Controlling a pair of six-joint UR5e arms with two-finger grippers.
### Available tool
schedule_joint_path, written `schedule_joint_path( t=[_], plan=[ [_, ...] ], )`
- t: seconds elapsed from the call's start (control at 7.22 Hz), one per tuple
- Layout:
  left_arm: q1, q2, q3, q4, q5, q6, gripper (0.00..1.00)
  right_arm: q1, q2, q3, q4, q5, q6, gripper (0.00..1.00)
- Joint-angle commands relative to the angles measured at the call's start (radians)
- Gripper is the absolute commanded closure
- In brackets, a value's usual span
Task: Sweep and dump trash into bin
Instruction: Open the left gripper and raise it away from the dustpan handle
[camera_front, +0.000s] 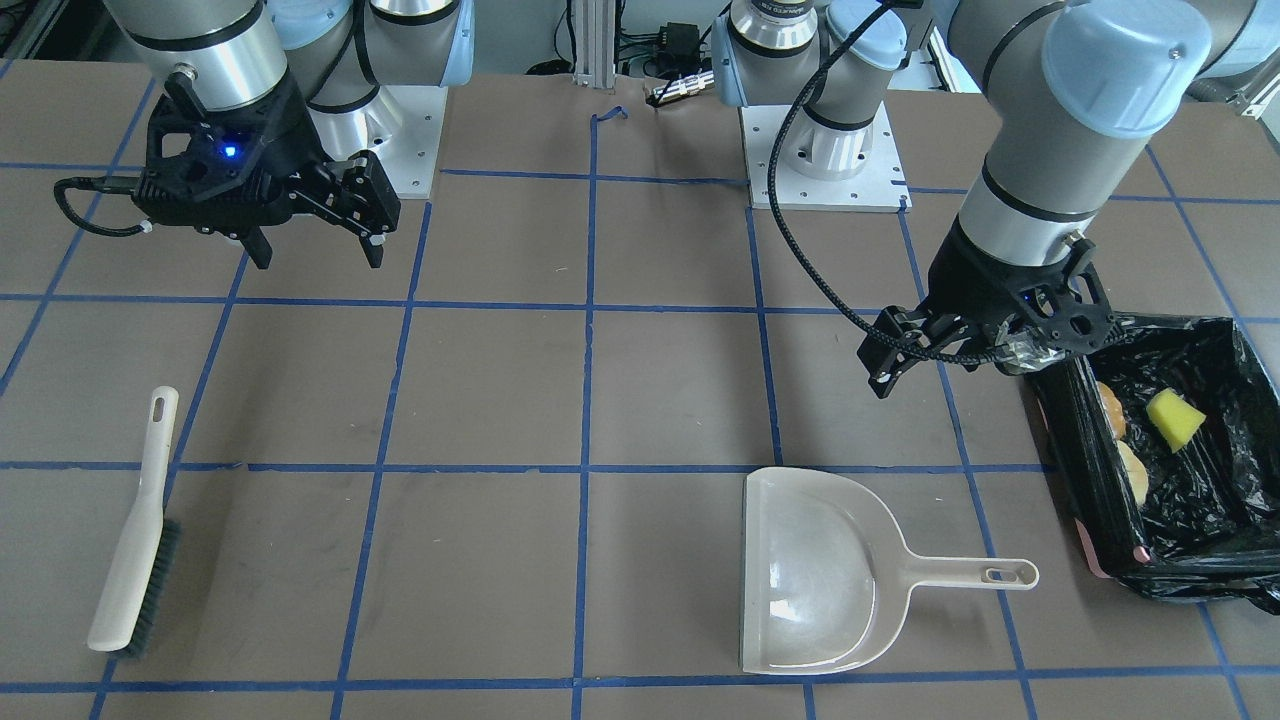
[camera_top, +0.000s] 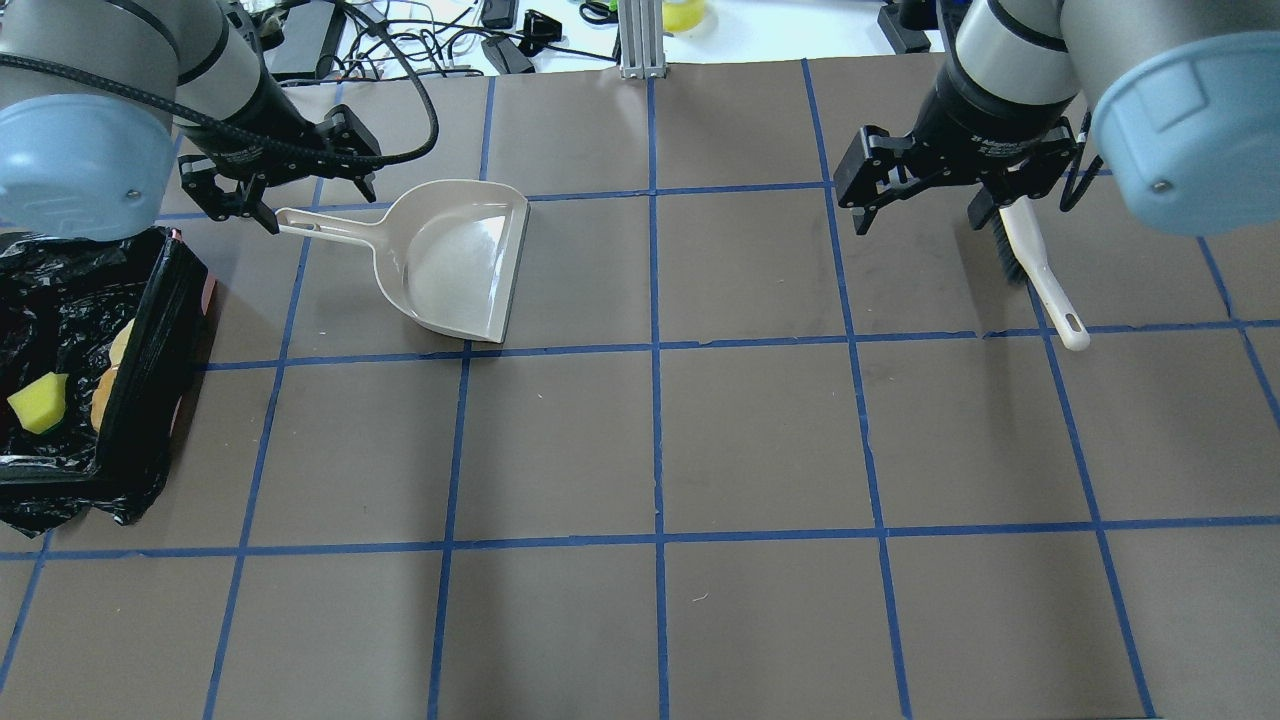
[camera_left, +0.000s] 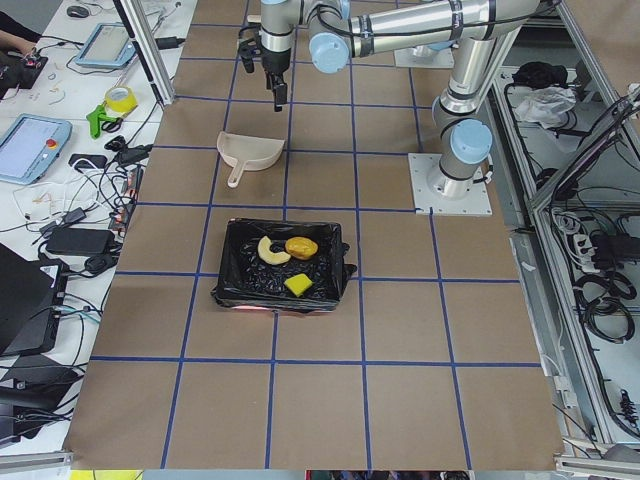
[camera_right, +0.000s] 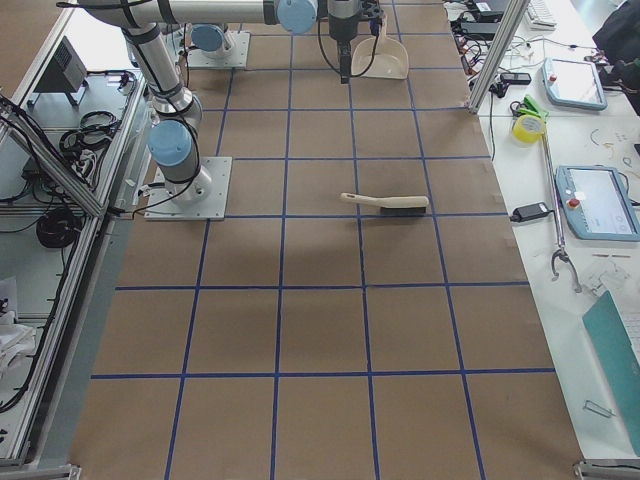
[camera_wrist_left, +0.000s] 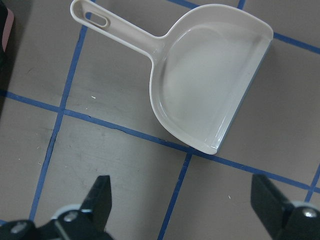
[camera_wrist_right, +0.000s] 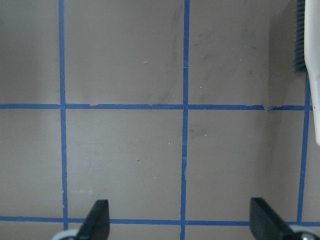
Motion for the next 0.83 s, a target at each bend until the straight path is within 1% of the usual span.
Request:
schedule_joint_path(
  t=[0.0, 0.28, 0.69],
  plan=[
    [-0.007, 0.039, 0.002, -0.068, -0.003, 0.15, 0.0, 0.0, 0.0, 0.0, 0.0, 0.0, 0.0, 0.0],
    [-0.069, 0.075, 0.002, -0.08, -0.004, 0.151, 0.0, -0.001, 0.0, 0.0, 0.0, 0.0, 0.0, 0.0],
    [-0.082, 0.104, -0.006, -0.11, -0.001, 0.16, 0.0, 0.0, 0.0, 0.0, 0.0, 0.0, 0.001, 0.0]
  ],
)
